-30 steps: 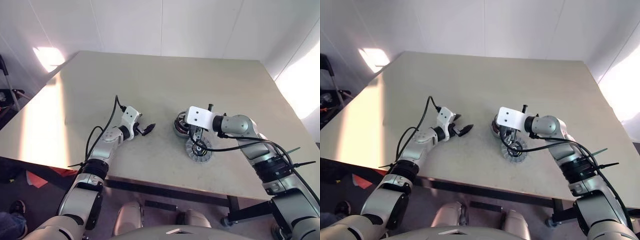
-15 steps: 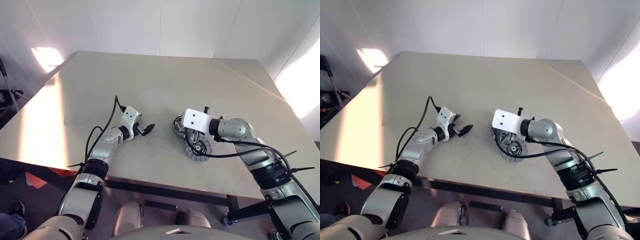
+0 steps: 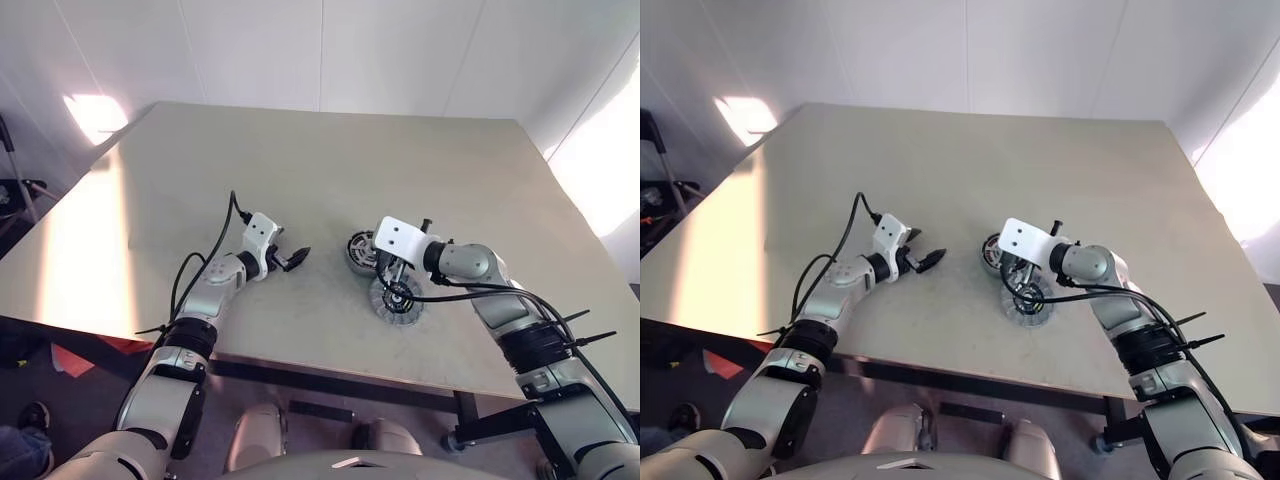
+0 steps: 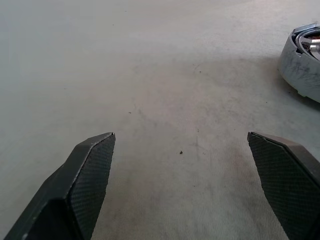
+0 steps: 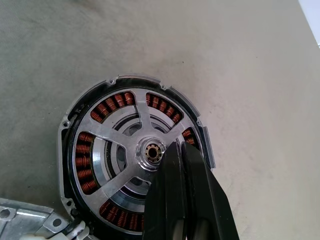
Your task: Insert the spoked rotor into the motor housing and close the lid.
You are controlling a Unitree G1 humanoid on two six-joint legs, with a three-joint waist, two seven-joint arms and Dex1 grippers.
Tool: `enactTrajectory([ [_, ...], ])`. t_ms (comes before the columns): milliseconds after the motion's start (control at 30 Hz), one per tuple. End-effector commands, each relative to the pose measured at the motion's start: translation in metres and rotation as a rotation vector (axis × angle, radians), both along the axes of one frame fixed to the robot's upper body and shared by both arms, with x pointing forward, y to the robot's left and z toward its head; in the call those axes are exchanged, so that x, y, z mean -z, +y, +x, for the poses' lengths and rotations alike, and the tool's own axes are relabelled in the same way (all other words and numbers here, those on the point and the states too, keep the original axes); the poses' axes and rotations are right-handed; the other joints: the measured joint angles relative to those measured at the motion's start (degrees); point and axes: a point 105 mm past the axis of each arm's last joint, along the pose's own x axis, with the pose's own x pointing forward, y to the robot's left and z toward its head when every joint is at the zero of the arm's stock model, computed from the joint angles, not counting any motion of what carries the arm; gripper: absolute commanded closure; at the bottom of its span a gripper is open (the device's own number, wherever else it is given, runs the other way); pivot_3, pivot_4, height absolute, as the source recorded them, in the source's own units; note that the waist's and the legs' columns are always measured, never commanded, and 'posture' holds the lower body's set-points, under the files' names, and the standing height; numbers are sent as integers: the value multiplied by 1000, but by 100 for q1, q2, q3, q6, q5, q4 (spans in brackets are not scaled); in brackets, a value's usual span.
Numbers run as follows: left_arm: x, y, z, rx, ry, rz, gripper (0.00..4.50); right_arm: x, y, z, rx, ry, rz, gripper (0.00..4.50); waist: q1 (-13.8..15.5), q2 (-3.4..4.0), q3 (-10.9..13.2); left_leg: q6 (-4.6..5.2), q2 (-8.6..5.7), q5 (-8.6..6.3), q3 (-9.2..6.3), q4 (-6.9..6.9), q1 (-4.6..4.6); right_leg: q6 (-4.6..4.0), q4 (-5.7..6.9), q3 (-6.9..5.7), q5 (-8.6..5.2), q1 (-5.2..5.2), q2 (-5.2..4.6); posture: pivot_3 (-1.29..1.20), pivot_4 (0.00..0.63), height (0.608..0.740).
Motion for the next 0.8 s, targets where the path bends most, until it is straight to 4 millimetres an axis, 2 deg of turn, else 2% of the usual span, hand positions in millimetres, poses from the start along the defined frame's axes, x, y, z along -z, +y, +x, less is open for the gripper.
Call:
enactTrajectory([
  [33, -15, 2, 5, -5, -57, -7, 0, -27, 9, -2, -77, -64, 28, 4493, 0, 0, 0, 0, 0, 0, 0, 0, -1, 0, 0, 0, 0, 0, 0, 0, 0, 740],
  [200, -15, -1, 6, 2, -58, -10, 0, -74, 2, 5, -161, -188, -45, 4493, -4, 1, 2, 0, 0, 1, 1, 0, -11, 0, 2, 0, 0, -12, 0, 0, 0, 740],
  [267, -16, -3, 7, 3, -59, -12, 0, -75, -11, 7, -205, -176, -160, 4493, -1, 0, 2, 0, -1, 1, 1, 2, -11, 0, 4, 0, 1, -11, 0, 0, 0, 740],
  [367, -15, -4, 7, 6, -59, -13, 0, -66, -43, 18, -226, -176, -418, 4493, 22, -4, 2, 1, -1, 1, 1, 4, -8, 0, 2, 0, 1, -4, 0, 0, 0, 740],
  [467, -15, -5, 7, 6, -60, -13, 0, -65, -53, 22, -296, -178, -535, 3871, 5, -8, 5, 3, -3, -1, 1, 7, -8, -1, -2, -1, 0, -1, -1, 0, 0, 740],
  [600, -13, -2, 6, -9, -59, -17, 0, -65, -45, 23, -431, -204, -650, 2540, -83, -6, 7, 10, 0, 2, 3, 8, -32, -2, 10, -1, 1, -30, 0, 0, 0, 740],
  [700, -12, 1, 5, -21, -59, -19, 0, -63, -33, 16, -516, -195, -652, 2540, -133, -8, 7, 27, 4, 11, 3, 12, -48, -6, 21, -3, -2, -45, 0, 0, 0, 740],
  [800, -11, 4, 4, -32, -59, -19, 0, -82, -19, 20, -513, -269, -603, 2540, -146, -7, 7, 35, 5, 6, 3, 26, -53, -7, 22, -4, -2, -46, 0, 0, 0, 740],
])
